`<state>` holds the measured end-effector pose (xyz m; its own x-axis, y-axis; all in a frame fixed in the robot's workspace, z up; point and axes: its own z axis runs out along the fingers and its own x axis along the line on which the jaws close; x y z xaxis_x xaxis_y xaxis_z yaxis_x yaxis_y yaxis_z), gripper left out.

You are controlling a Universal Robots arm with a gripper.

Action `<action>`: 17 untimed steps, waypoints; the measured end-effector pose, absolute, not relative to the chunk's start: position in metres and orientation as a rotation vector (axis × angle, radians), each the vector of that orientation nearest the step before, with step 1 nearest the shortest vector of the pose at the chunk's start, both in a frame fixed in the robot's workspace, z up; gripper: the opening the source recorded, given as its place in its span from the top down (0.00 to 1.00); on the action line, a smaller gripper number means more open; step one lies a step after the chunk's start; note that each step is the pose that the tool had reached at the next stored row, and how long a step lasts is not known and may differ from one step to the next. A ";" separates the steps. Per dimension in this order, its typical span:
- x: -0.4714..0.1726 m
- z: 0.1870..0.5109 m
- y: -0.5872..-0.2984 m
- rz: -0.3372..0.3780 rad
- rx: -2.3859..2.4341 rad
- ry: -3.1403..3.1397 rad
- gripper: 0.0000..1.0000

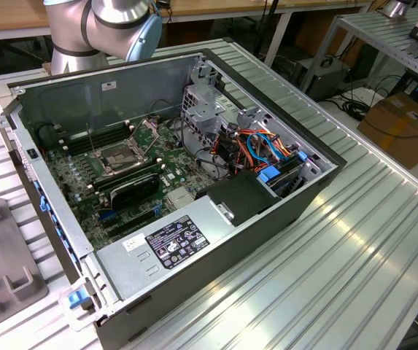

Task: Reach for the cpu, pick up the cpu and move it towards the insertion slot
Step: 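Pick up the cpu and move it towards the insertion slot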

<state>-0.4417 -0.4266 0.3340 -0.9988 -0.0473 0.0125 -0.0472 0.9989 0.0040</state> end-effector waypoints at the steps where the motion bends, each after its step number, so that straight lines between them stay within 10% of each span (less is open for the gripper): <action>1: -0.442 0.335 -0.427 -0.006 0.074 -3.128 0.45; 17: -0.442 0.352 -0.427 -0.006 0.074 -3.128 0.45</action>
